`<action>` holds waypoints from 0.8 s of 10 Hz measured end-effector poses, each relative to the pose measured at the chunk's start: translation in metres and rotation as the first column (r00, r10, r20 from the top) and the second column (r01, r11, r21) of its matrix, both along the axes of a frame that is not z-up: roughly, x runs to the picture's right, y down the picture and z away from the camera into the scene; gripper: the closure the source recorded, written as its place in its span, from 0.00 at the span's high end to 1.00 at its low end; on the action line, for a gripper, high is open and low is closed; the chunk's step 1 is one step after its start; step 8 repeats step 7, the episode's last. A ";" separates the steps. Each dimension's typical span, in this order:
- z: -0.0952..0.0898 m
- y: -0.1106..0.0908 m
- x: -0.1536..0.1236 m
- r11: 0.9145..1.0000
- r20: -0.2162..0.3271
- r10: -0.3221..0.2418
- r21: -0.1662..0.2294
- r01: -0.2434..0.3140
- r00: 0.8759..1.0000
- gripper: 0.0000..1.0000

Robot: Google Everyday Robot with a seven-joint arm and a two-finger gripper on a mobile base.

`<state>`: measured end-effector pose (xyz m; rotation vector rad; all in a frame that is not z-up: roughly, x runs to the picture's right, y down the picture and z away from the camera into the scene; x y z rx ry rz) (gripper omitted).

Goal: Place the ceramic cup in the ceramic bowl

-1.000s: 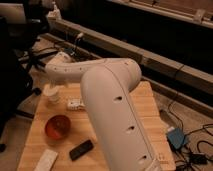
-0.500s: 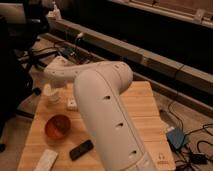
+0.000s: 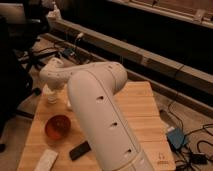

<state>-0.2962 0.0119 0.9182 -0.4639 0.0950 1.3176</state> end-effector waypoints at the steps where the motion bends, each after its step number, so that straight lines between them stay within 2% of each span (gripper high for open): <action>1: -0.012 0.001 0.008 1.000 -0.005 -0.021 0.003 0.021 1.000 0.00; 2: -0.026 0.001 0.017 0.999 -0.009 -0.038 0.010 0.038 0.999 0.00; 3: -0.058 0.002 0.039 0.997 -0.020 -0.067 0.035 0.068 0.998 0.00; 4: -0.075 0.003 0.050 0.995 -0.019 -0.081 0.055 0.082 0.997 0.00; 6: -0.131 0.014 0.076 0.983 0.026 -0.125 0.140 0.120 0.992 0.00; 7: -0.159 0.028 0.081 0.976 0.079 -0.145 0.177 0.129 0.986 0.00; 8: -0.159 0.028 0.081 0.976 0.079 -0.145 0.177 0.129 0.986 0.00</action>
